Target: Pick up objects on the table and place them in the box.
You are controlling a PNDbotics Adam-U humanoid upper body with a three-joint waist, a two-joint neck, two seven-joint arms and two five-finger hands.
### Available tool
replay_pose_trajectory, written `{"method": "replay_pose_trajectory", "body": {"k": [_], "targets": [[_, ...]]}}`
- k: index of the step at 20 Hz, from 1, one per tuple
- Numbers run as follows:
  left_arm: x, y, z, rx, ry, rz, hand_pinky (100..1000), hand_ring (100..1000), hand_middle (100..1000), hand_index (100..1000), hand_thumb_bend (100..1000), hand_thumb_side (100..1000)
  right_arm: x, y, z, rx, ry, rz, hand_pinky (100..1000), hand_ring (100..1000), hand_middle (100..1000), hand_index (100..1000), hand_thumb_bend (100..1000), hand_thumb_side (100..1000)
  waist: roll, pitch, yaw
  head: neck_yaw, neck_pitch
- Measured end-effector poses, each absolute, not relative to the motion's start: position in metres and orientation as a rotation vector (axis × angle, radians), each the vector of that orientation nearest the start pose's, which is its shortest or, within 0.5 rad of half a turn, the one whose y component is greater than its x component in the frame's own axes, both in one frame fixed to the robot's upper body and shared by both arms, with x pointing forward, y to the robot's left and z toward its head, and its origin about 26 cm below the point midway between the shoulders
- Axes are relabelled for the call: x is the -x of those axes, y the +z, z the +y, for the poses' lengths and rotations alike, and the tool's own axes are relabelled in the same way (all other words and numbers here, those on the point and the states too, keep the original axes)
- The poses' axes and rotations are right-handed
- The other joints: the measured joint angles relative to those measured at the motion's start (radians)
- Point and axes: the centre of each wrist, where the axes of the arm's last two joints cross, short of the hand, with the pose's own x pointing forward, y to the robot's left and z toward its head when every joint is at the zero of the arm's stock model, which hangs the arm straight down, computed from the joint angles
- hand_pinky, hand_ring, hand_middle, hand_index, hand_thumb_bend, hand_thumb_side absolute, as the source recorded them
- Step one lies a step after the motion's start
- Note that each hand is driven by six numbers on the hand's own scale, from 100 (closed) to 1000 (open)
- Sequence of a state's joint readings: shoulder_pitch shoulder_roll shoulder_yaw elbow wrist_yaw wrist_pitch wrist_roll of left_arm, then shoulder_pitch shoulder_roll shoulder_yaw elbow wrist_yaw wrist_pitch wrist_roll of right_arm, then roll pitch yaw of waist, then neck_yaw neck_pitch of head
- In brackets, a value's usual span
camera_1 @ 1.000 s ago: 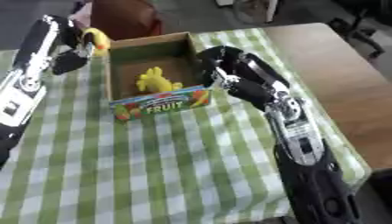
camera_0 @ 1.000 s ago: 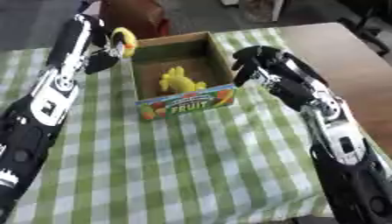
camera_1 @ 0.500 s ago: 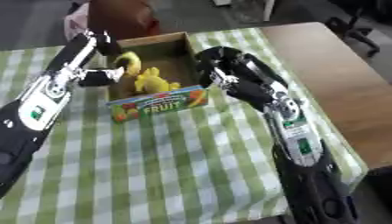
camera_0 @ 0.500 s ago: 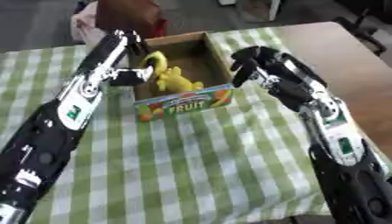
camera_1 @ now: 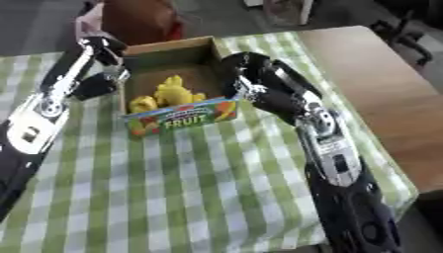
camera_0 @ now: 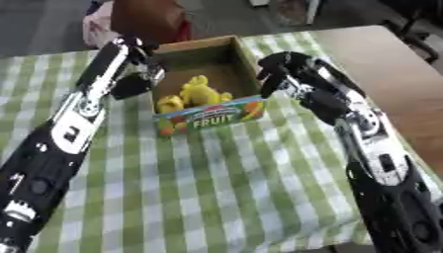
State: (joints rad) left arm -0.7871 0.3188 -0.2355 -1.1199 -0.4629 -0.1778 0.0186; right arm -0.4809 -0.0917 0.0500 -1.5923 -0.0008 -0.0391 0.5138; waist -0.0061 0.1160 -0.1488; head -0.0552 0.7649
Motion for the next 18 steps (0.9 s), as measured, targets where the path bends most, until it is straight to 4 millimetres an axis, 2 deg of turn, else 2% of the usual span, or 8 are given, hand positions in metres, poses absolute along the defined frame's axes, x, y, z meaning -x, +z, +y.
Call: {"method": "replay_pose_trajectory", "body": {"k": [4, 8, 11, 18], "targets": [[-0.431, 0.161, 0.232, -0.421, -0.825, -2.012, 623, 586, 577, 729, 106, 696, -0.372, 0.143, -0.194, -0.386, 0.772, -1.973, 579, 566, 602, 764, 100, 497, 0.002, 0.000, 0.020, -0.009, 0.000], [-0.403, 0.174, 0.261, -0.309, -0.649, -2.037, 619, 581, 571, 725, 100, 698, -0.372, 0.143, -0.197, -0.371, 0.764, -1.974, 579, 566, 602, 764, 100, 498, 0.003, -0.002, 0.042, -0.018, 0.000], [-0.386, 0.185, 0.272, -0.253, -0.558, -2.052, 616, 572, 561, 718, 100, 708, -0.372, 0.143, -0.200, -0.358, 0.762, -1.974, 579, 566, 602, 764, 100, 498, 0.005, -0.004, 0.052, -0.019, 0.000], [-0.336, 0.174, 0.299, -0.182, -0.341, -2.031, 612, 564, 550, 712, 100, 737, -0.373, 0.144, -0.202, -0.336, 0.770, -1.977, 579, 566, 601, 764, 100, 495, 0.011, -0.004, 0.095, -0.009, 0.000]]}}
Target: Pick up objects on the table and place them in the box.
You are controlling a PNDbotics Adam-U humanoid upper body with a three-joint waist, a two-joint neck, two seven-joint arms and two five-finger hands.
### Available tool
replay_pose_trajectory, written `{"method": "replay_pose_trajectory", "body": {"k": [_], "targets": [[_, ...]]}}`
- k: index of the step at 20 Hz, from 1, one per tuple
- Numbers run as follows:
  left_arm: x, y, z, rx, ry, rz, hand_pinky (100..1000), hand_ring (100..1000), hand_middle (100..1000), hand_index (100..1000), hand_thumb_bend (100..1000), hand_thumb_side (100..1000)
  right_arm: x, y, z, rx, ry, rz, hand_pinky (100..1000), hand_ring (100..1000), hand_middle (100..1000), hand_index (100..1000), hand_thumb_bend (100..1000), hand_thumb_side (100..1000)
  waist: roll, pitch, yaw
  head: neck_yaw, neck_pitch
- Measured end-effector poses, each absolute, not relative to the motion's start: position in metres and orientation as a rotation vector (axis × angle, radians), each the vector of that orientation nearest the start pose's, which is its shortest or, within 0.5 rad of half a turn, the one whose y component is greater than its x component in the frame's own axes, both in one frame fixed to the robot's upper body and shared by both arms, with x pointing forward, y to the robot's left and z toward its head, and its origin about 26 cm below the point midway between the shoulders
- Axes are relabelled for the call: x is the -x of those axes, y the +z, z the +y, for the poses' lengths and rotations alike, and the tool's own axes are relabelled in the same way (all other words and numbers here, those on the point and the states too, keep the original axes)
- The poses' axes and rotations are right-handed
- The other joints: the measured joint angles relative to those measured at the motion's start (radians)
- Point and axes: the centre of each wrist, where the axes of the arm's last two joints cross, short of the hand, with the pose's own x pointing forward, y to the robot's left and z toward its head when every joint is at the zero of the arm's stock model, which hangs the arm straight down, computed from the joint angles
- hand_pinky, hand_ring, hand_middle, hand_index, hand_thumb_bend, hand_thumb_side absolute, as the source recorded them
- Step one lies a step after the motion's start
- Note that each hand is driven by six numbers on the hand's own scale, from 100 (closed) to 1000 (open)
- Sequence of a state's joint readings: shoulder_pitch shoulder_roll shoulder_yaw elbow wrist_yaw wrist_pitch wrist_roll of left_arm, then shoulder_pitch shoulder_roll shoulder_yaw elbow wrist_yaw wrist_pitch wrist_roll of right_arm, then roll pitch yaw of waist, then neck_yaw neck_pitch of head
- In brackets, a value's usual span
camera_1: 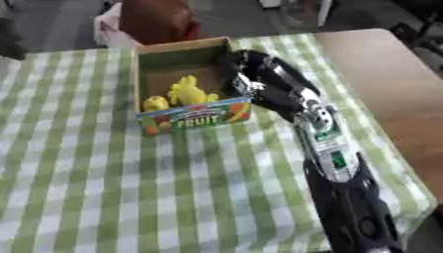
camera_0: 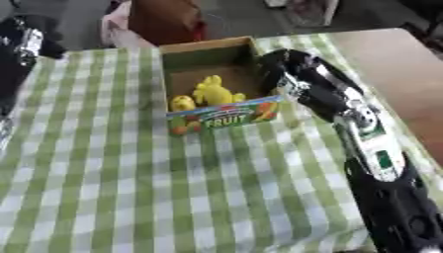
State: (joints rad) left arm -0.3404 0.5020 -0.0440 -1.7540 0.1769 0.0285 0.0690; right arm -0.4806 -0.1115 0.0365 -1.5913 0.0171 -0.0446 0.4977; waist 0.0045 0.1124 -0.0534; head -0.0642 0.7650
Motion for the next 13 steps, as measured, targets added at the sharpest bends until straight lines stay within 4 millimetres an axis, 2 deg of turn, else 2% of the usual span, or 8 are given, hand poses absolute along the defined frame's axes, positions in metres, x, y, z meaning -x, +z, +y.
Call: {"method": "replay_pose_trajectory", "body": {"k": [6, 13], "targets": [[-0.313, 0.171, 0.303, -0.180, -0.232, -2.042, 611, 560, 543, 710, 100, 733, -0.374, 0.145, -0.203, -0.326, 0.765, -1.982, 577, 564, 597, 761, 100, 493, 0.001, 0.000, 0.013, 0.028, 0.000], [-0.301, 0.163, 0.303, -0.177, -0.157, -2.035, 611, 554, 535, 705, 100, 744, -0.374, 0.144, -0.205, -0.312, 0.757, -1.978, 575, 560, 595, 756, 100, 490, 0.000, 0.002, 0.020, 0.060, 0.000]]}}
